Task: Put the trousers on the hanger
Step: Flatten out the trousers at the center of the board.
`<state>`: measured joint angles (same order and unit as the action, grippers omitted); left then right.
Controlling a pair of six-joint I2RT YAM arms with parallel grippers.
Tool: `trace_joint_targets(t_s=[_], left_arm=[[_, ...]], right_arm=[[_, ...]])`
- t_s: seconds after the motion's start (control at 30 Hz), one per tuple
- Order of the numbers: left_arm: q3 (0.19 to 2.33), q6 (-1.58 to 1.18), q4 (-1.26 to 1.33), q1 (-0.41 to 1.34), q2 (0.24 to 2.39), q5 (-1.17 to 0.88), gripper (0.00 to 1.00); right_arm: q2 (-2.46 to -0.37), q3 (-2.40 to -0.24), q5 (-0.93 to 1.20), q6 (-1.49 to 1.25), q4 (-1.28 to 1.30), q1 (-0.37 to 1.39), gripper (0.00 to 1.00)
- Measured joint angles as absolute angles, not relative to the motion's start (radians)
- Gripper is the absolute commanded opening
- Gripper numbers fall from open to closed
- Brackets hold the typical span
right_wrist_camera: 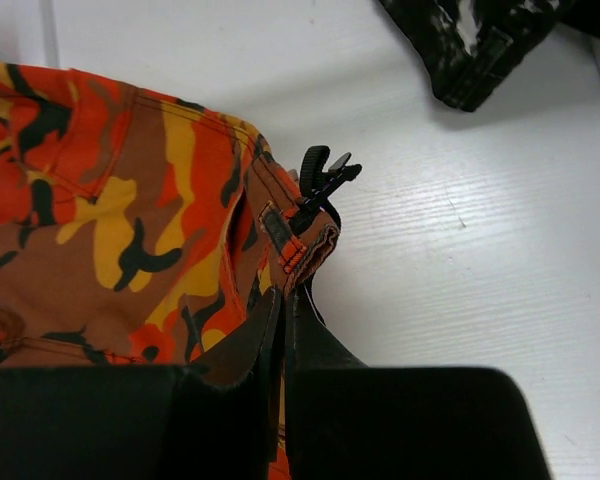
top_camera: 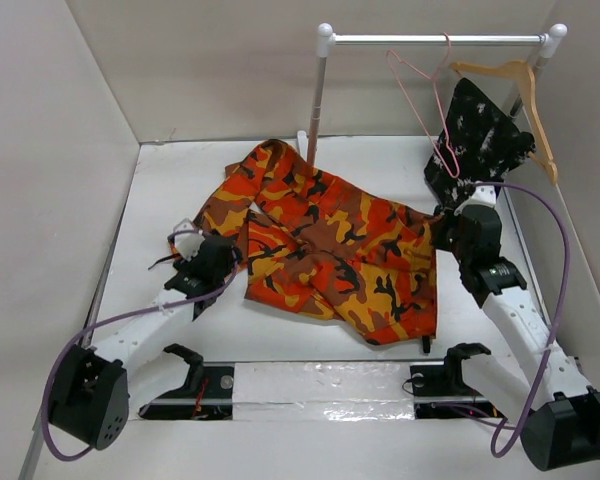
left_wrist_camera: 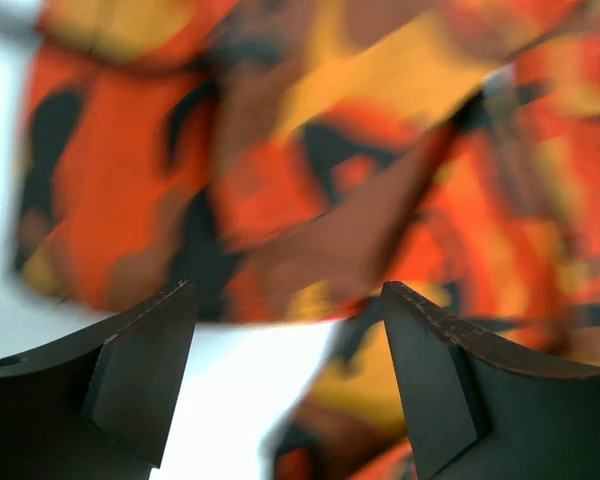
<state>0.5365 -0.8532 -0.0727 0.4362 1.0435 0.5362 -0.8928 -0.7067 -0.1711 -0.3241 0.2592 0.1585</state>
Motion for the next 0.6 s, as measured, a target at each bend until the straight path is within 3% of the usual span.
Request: trace_joint_targets(t_s=[0.2,0.37,0.47,0.5,0.53,0.57,0.6], left_arm=[[0.392,-0.989,-0.162,0.431,0.937,0.528,0.84],[0.378,-1.039,-0.107,0.373,0.999,0.512,0.8],[0.378,-1.051,-0.044,0.329,1.095,0.517,0.52],[0.381,-1.054,-0.022,0.322,1.118,0.524,0.23],[0.385,-1.065,-0.008,0.316,1.136,0.526,0.08],[0.392,-1.067,-0.004,0.313,1.151,0.53,0.0],[0.402,-1.069,-0.009,0.312,1.161,0.529,0.0]], right_arm=[[-0.881,-0.707,-0.12,-0.311,0.253,0.159,0.0],[-0.864,-0.707,-0.097,-0.31,0.253,0.159,0.0],[-0.856,-0.707,-0.093,-0.31,0.254,0.159,0.0],[-0.853,-0.707,-0.093,-0.31,0.254,0.158,0.0],[-0.85,-0.707,-0.093,-0.31,0.254,0.155,0.0],[-0.849,-0.707,-0.091,-0.31,0.254,0.15,0.0],[-0.847,-0.707,-0.09,-0.31,0.254,0.142,0.0]])
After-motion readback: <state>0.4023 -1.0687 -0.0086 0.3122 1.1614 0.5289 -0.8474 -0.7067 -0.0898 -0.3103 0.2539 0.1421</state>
